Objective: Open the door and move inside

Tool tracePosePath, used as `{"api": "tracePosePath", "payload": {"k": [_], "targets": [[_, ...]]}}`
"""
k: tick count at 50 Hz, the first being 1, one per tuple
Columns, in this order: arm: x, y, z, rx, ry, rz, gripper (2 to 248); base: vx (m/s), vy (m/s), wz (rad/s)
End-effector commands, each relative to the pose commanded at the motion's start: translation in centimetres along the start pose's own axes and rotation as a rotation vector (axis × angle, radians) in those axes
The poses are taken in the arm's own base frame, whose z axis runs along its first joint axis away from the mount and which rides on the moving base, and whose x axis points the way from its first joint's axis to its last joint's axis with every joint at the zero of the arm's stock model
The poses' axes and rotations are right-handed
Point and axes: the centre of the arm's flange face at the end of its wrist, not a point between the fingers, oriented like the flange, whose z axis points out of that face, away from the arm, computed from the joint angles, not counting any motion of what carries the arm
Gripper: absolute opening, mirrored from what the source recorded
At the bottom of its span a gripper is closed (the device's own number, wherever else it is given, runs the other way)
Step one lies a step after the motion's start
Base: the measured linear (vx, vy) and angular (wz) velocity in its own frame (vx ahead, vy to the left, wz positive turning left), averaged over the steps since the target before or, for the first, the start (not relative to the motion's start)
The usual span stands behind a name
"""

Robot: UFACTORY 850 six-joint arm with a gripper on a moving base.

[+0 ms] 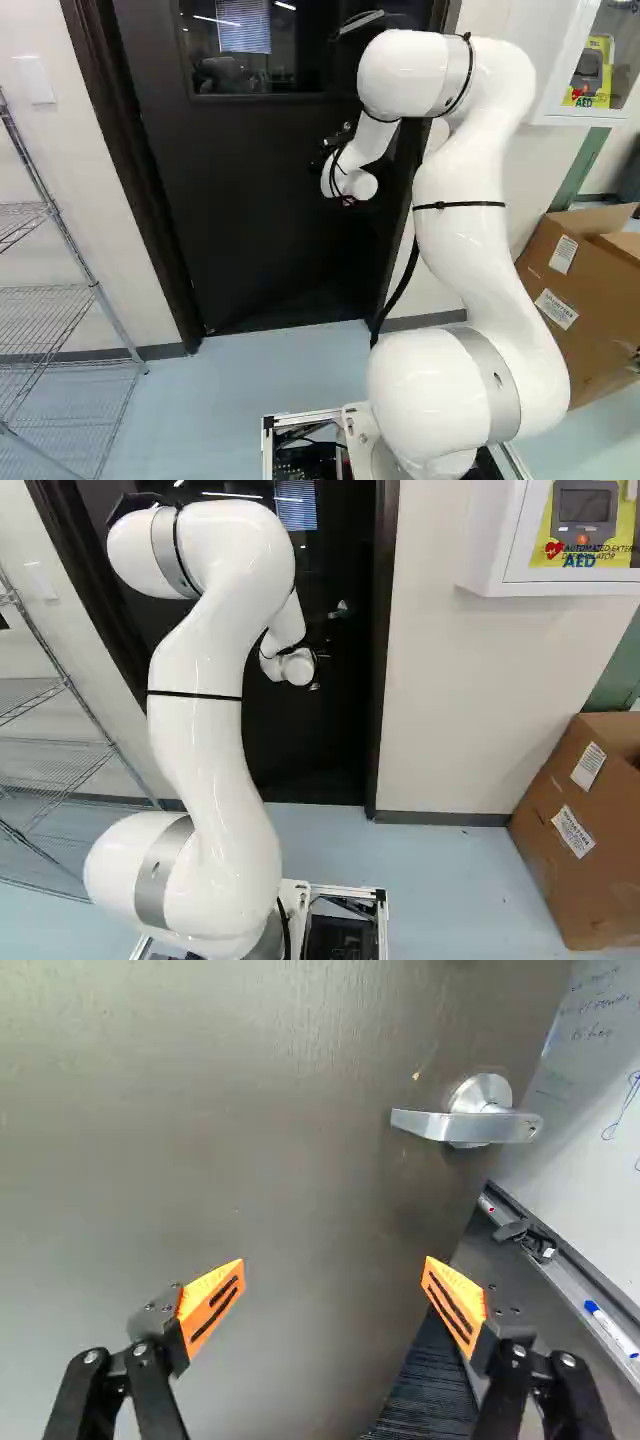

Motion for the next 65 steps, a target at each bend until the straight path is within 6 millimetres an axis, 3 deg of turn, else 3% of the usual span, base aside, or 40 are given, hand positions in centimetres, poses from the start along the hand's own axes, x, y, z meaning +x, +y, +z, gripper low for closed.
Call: {"api": "tracePosePath", "payload": {"k": [65], "targets": [[-0.1, -0.7, -13.4, -0.061, -0.078, 0.050, 247, 0.000, 0.000, 0.000]]}}
